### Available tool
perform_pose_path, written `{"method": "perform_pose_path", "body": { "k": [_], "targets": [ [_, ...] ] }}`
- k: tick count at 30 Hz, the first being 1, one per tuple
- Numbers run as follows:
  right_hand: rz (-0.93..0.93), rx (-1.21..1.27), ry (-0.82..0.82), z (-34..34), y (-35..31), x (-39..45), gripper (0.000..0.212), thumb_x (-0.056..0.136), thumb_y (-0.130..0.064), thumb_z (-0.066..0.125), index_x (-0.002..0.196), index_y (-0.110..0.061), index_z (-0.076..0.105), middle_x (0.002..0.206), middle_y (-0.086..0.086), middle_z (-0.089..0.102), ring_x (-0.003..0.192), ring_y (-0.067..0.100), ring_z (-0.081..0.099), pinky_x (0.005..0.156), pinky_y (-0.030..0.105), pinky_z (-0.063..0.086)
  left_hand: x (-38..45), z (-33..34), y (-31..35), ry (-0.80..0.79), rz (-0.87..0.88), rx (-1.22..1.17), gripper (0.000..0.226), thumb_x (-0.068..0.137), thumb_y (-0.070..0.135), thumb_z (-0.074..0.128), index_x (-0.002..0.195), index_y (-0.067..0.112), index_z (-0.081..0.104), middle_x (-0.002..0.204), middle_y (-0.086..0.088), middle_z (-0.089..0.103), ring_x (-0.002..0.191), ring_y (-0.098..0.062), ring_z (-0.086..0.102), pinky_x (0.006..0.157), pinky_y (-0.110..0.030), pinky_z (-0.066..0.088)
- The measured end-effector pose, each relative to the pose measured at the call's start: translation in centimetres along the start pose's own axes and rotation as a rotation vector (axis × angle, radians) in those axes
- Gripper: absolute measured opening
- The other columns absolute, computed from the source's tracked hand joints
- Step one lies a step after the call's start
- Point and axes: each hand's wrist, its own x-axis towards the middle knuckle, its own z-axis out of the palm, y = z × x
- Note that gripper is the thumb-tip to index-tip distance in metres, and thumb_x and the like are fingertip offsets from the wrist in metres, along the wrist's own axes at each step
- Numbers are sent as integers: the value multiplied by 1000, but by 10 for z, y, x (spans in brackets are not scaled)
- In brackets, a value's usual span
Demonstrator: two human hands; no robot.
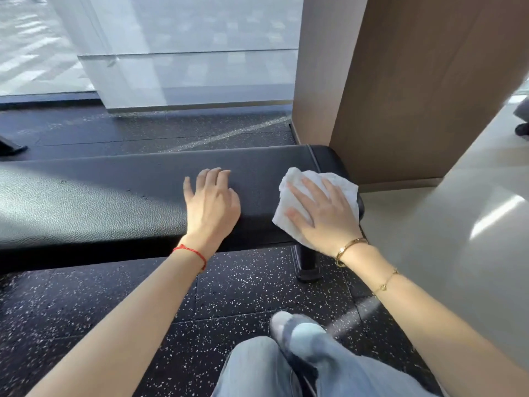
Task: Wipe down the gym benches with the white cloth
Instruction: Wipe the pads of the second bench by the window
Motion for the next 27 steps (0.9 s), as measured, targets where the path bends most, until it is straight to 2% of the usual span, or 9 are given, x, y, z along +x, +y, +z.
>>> {"method": "perform_pose_path", "body": {
  "k": [5,10,14,18,20,24,27],
  "targets": [
    [134,26,38,2,19,33,57,97,-59,29,152,-42,28,163,-8,18,147,27,16,121,39,8,8,25,47,-70,34,-43,47,98,23,39,145,18,43,153,0,40,147,-19,25,122,-52,9],
    [171,120,-40,5,55,86,59,97,-61,28,153,-42,22,164,-8,12,151,25,6,123,40,6,24,47,72,-100,11,-18,50,100,28,37,150,20,36,159,-2,31,150,-21,19,122,-54,6],
    [146,267,-81,4,78,108,62,98,-59,33,155,-38,19,165,-5,7,151,23,5,123,40,9,29,57,78,-71,-6,-13,48,99,31,40,146,21,42,155,-1,37,146,-19,24,121,-55,10],
    [100,405,34,6,83,89,68,98,-52,44,157,-26,20,165,-2,8,151,22,7,123,35,8,28,56,77,-23,-3,-12,46,97,33,44,141,23,49,150,3,44,143,-16,31,120,-53,15],
    [107,522,99,10,88,70,70,98,-47,49,157,-22,21,165,-2,9,151,19,10,122,31,10,28,56,78,-22,-6,1,45,97,33,45,141,24,49,149,4,45,142,-16,32,119,-52,16],
    [188,894,56,21,100,32,75,94,-50,56,156,-35,15,163,-10,12,147,11,20,111,20,18,25,54,80,-23,-8,15,45,98,32,48,142,25,49,150,3,45,143,-17,33,120,-50,18],
    [232,934,-22,18,108,56,80,93,-50,58,157,-33,13,161,-2,21,142,17,32,109,26,26,25,51,82,-59,-21,24,46,99,31,46,144,25,46,153,3,42,145,-18,30,121,-49,16]
  ]
}}
